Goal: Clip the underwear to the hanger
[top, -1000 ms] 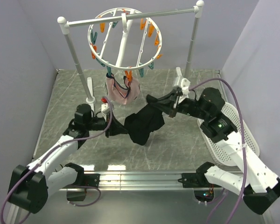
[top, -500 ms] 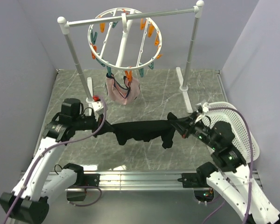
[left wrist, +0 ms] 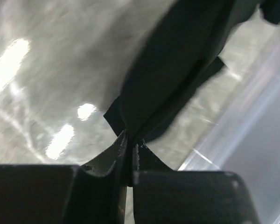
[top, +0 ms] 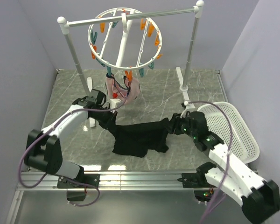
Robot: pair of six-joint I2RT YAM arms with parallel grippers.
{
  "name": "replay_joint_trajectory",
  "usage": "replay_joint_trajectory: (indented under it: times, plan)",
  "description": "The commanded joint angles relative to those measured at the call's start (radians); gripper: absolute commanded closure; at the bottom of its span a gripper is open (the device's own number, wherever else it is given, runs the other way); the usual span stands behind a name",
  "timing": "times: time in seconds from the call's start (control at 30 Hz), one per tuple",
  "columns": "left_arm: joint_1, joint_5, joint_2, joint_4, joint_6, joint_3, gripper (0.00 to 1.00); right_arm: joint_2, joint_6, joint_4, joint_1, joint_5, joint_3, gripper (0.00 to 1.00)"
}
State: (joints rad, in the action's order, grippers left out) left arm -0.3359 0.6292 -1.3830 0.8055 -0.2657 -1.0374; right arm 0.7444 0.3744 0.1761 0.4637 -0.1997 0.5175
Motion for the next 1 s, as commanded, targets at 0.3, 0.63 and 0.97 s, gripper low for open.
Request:
replay_joint_trajectory:
  times: [0.3, 0.63, 0.97]
  plan:
    - [0.044, -0.241, 0.067, -0.268, 0.164, 0.035, 0.62, 0.159, -0.288, -0.064, -0.128, -0.042, 0.134, 0.36]
    - [0.069, -0.028, 0.200, -0.253, 0.021, 0.146, 0.44, 0.462, -0.416, 0.108, -0.077, -0.311, 0.281, 0.70]
    - [-0.055, -0.187, 0.147, -0.307, -0.274, 0.270, 0.45, 0.890, -0.512, 0.307, 0.061, -0.172, 0.529, 0.74]
